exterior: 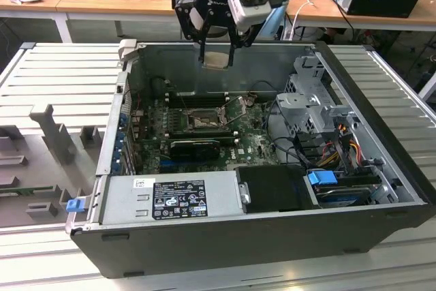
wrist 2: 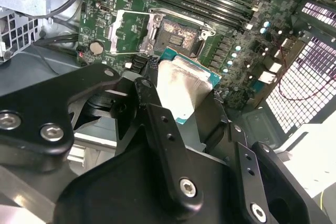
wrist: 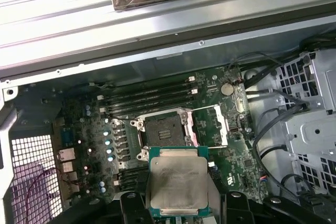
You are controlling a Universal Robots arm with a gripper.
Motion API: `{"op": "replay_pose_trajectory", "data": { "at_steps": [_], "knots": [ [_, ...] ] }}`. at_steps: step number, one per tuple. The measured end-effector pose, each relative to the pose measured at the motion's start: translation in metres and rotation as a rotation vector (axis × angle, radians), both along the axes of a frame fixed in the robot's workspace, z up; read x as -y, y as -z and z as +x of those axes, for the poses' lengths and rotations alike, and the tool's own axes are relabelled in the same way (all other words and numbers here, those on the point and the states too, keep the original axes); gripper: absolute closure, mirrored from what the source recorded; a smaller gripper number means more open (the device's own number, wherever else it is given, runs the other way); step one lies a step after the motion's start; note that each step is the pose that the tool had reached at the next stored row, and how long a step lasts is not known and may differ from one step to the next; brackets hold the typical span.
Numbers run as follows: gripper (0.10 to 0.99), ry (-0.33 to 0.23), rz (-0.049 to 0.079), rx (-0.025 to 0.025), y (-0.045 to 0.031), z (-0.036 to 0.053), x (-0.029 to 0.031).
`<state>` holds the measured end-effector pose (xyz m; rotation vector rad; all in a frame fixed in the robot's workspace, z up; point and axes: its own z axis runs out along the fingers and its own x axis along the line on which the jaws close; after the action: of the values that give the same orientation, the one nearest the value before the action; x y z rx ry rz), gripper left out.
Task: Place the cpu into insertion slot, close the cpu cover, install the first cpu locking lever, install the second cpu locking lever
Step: 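Place the cpu into insertion slot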
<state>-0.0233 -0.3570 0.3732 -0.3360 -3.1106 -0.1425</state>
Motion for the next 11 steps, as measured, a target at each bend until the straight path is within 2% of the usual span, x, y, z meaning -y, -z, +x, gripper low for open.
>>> {"op": "replay_pose_trajectory", "data": {
  "at_steps": [11],
  "knots": [
    [0.561,0.045,0.0,0.0,0.0,0.0,0.0]
  ]
}}
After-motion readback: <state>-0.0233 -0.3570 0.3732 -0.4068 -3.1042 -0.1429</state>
